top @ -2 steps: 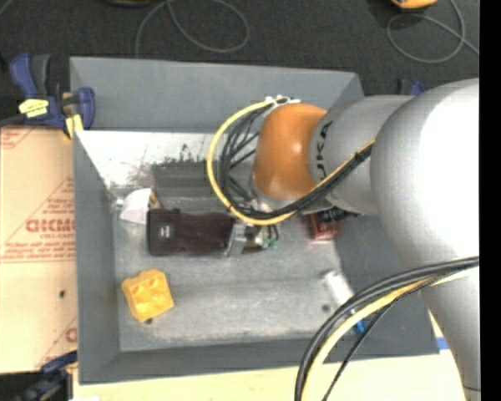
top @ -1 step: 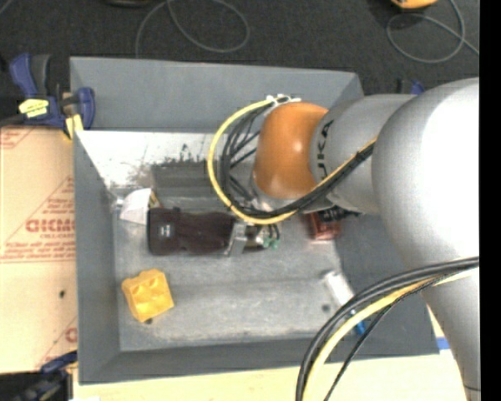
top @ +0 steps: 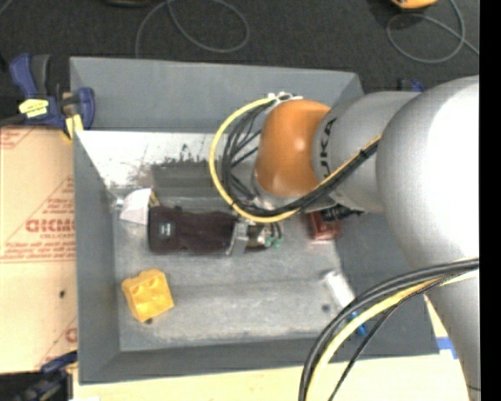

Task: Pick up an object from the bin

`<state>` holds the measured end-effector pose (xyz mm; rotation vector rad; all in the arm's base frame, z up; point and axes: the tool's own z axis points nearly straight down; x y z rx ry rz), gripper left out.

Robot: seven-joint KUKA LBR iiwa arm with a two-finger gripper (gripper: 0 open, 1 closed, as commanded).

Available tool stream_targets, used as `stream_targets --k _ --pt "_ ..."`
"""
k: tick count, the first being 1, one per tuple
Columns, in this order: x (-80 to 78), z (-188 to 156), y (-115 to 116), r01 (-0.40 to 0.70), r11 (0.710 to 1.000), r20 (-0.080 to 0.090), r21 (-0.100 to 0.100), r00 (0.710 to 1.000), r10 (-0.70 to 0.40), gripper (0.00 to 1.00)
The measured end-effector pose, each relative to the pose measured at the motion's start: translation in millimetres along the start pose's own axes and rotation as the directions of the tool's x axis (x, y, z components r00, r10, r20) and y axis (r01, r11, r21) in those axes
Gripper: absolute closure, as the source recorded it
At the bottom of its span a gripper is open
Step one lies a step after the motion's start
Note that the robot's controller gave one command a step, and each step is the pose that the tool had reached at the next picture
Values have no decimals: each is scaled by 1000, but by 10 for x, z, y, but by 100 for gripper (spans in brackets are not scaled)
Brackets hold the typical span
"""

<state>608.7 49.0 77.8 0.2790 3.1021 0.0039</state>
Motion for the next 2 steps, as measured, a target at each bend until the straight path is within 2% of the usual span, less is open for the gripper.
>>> stream_targets --k 2 --pt "-25 -299 4 1 1000 5 -2 1000 -1 100"
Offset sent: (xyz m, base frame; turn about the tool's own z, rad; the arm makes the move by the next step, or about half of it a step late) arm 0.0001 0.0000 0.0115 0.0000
